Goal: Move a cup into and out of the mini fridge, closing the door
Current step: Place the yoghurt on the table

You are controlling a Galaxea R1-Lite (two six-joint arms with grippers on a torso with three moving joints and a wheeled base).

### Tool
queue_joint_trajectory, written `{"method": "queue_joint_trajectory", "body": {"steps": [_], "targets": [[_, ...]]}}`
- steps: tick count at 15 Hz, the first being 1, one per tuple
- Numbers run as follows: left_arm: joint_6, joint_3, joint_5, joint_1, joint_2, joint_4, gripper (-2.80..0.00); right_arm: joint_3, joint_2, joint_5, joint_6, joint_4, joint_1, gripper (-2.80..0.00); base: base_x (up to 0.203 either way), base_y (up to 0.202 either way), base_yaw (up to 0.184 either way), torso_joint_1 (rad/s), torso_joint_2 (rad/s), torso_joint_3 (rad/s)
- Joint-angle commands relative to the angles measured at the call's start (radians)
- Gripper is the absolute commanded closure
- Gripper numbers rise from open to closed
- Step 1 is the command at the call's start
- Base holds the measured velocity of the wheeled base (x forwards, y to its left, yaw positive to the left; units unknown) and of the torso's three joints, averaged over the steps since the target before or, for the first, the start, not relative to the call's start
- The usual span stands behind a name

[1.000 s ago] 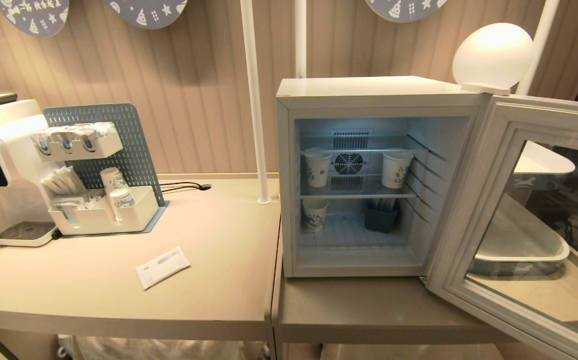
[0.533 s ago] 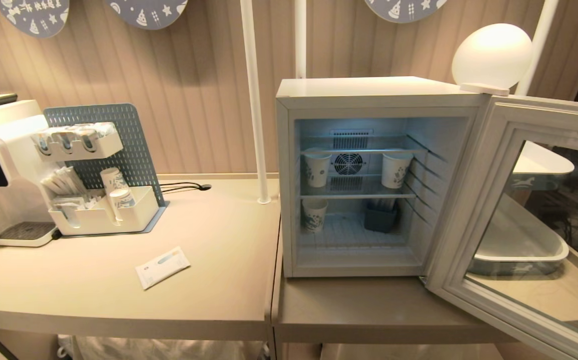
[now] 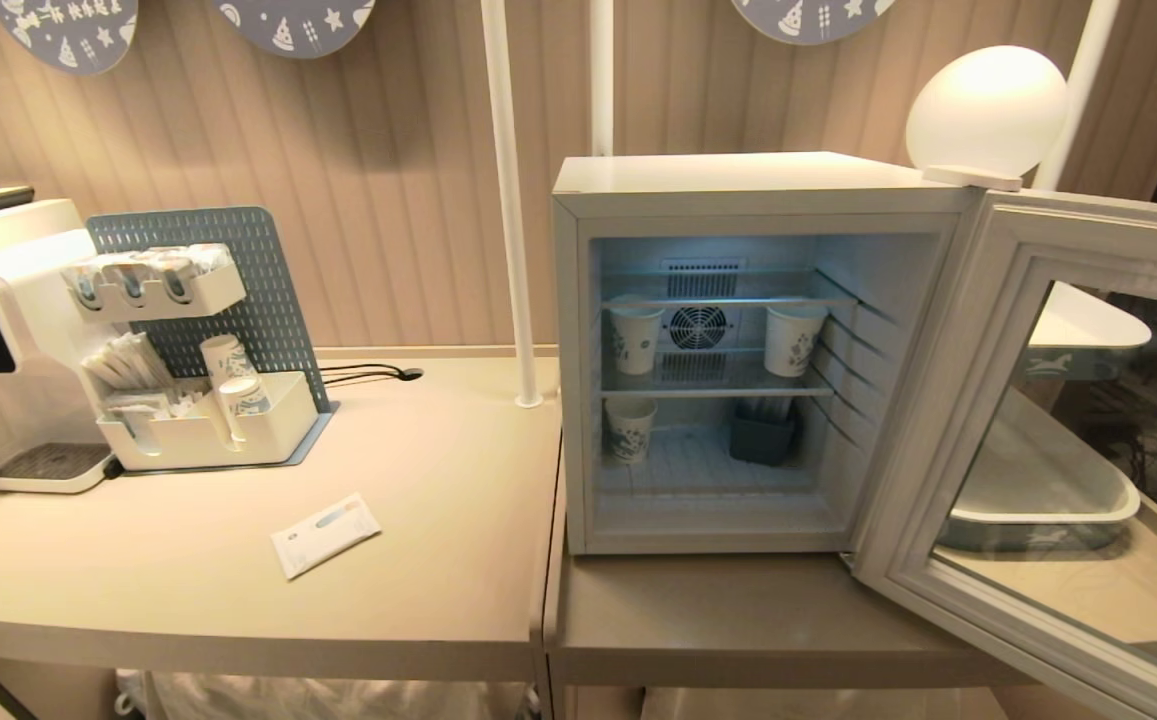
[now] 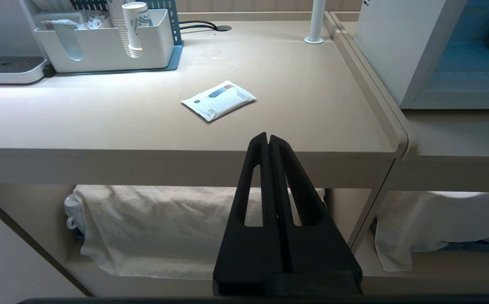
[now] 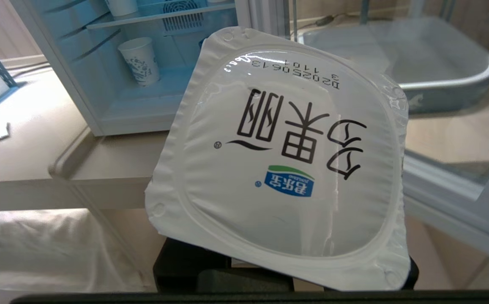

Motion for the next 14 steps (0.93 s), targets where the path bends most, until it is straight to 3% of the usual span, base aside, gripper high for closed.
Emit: {"method": "queue_joint_trajectory", "body": {"steps": [1,5,14], "targets": [[0.0,0.0,0.002,0.0,0.001,0.001,0.0,0.007,0.0,-0.002,-0.063,-0.002,0.0,0.0,0.0,0.0,0.0,0.0,0.0,0.0],[0.0,0.0,0.0,0.0,0.001,0.001,0.0,0.016,-0.002,-0.039,-0.146,0.031,0.001,0.0,0.0,0.0,0.0,0.0,0.0,0.0],[-0.002,0.0,0.002,0.0,0.001,0.0,0.0,0.014,0.001,-0.053,-0.14,0.052,0.002,0.0,0.0,0.0,0.0,0.0,0.0,0.0]]}}
